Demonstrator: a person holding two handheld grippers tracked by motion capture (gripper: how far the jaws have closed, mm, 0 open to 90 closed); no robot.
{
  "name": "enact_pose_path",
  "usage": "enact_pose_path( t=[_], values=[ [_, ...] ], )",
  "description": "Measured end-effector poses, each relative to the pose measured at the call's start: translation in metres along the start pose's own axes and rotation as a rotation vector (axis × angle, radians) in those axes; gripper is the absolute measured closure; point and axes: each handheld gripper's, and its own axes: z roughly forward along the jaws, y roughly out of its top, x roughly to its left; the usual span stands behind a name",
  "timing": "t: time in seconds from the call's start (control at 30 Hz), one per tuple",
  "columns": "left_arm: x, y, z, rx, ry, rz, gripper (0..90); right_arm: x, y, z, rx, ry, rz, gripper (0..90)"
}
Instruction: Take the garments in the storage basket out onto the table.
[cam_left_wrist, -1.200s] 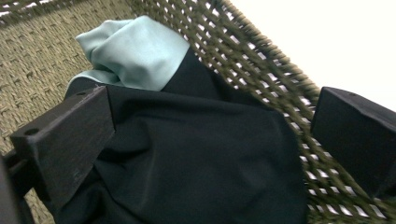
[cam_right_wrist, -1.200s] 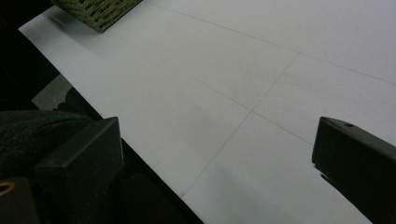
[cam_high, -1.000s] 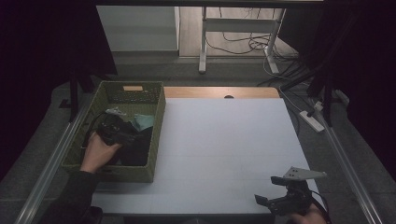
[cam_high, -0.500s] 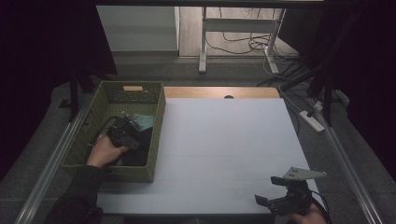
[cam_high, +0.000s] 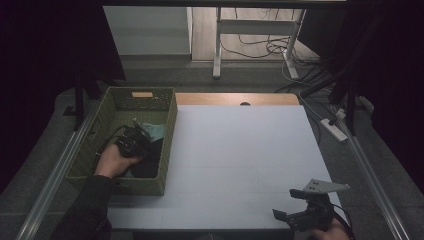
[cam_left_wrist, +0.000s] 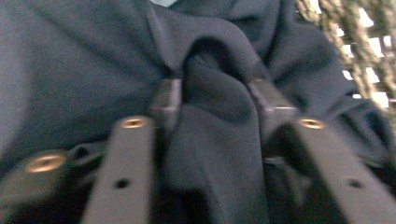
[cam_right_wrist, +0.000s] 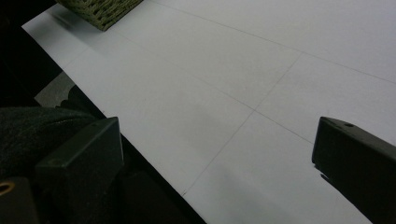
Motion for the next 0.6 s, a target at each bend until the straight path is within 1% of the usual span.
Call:
enact_pose_path(
  t=[0.03, 0.07, 0.13, 0.2, 0.27, 0.33, 0.43, 0.5, 0.6],
  values=[
    [0.000, 0.000, 0.000, 0.006, -0.005, -0.007, 71.1, 0.000, 0.000, 0.000, 0.001, 0.001, -0.001, 1.9],
    [-0.002, 0.001, -0.001, 0.012, 0.000, -0.009, 74.0, 0.000, 0.000, 0.000, 0.002, 0.002, -0.001, 1.9],
    [-0.006, 0.002, -0.003, 0.017, 0.023, 0.000, 77.4, 0.000, 0.000, 0.000, 0.000, 0.003, -0.001, 1.9],
    [-0.009, 0.003, -0.005, 0.009, 0.043, 0.018, 79.7, 0.000, 0.000, 0.000, -0.001, 0.005, 0.001, 1.9],
    [-0.009, 0.002, -0.011, -0.029, 0.039, 0.024, 80.2, 0.000, 0.000, 0.000, -0.001, 0.005, 0.001, 1.9],
    [-0.010, 0.000, -0.018, -0.081, 0.031, 0.034, 80.3, 0.000, 0.000, 0.000, -0.002, 0.007, 0.002, 1.9],
    [-0.010, -0.003, -0.028, -0.147, 0.033, 0.052, 80.6, 0.000, 0.000, 0.000, -0.002, 0.009, 0.004, 1.9],
    [-0.012, -0.004, -0.033, -0.179, 0.040, 0.069, 80.7, 0.000, 0.000, 0.000, -0.005, 0.009, 0.006, 1.9],
    [-0.016, -0.006, -0.041, -0.232, 0.064, 0.090, 80.7, 0.000, 0.000, 0.000, -0.005, 0.009, 0.004, 1.9]
  ],
)
